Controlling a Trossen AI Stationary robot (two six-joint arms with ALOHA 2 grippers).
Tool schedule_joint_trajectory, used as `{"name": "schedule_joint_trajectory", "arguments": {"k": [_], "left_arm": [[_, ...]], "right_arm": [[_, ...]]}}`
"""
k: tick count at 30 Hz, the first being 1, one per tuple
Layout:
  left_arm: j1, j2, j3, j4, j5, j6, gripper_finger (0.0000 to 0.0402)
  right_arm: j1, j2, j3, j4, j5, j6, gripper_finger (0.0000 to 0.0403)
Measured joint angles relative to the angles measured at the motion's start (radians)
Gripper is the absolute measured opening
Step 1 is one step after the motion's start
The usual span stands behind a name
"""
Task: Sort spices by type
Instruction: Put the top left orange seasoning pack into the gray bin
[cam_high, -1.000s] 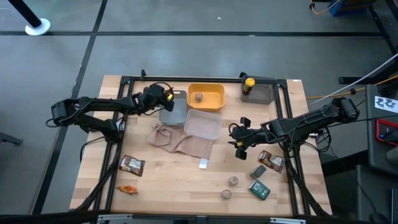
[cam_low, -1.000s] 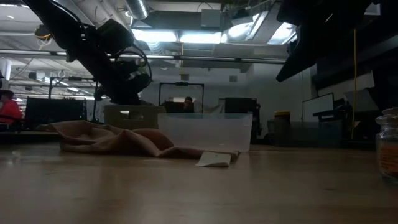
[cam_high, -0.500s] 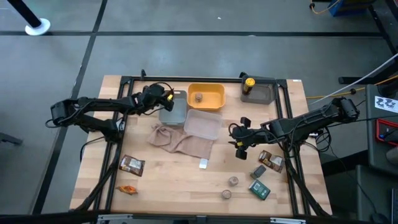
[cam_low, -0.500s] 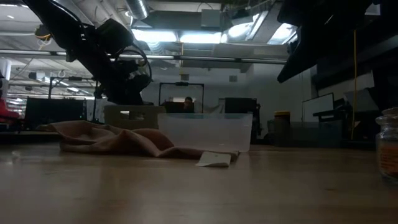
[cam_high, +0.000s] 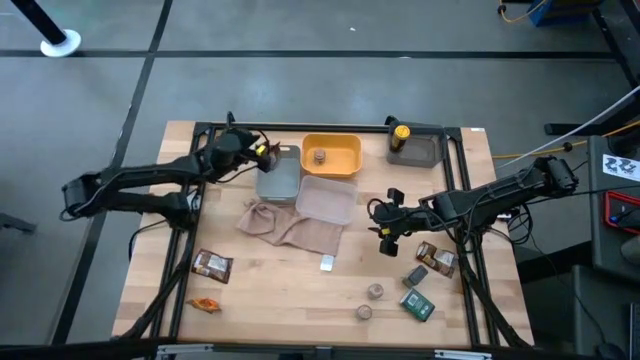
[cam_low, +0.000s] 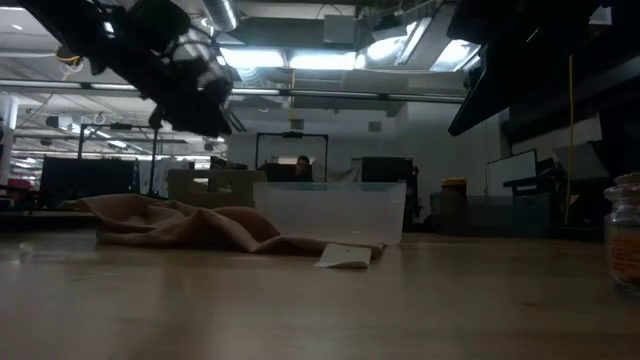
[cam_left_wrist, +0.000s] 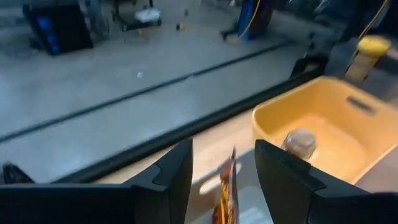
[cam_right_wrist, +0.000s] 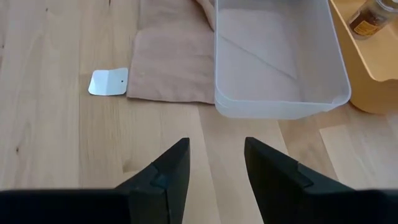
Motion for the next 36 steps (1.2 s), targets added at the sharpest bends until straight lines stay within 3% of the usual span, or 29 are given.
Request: {"name": "schedule_joint_trajectory", "arguments": {"k": [11, 17, 26, 36], "left_arm": [[-0.094, -0.241, 0.000, -0.158, 0.141, -0.006, 0.0155], [-0.159, -0.324, 0.000, -0.293, 0.236, -0.094, 0.0155], [-0.267, -0.345, 0.000, -0.510, 0.507, -0.215, 0.0155], [-0.443, -0.344, 0.000, -0.719, 0.607, -0.406, 0.0155]], "right_arm": [[0.000, 0.000, 0.000, 0.001, 0.000, 0.000, 0.0154], [0.000, 0.000, 0.000, 0.002, 0.000, 0.000, 0.0154], [0.000, 0.000, 0.000, 0.002, 0.000, 0.000, 0.0154], [0.000, 0.000, 0.000, 0.004, 0.000, 0.003, 0.0154]]}}
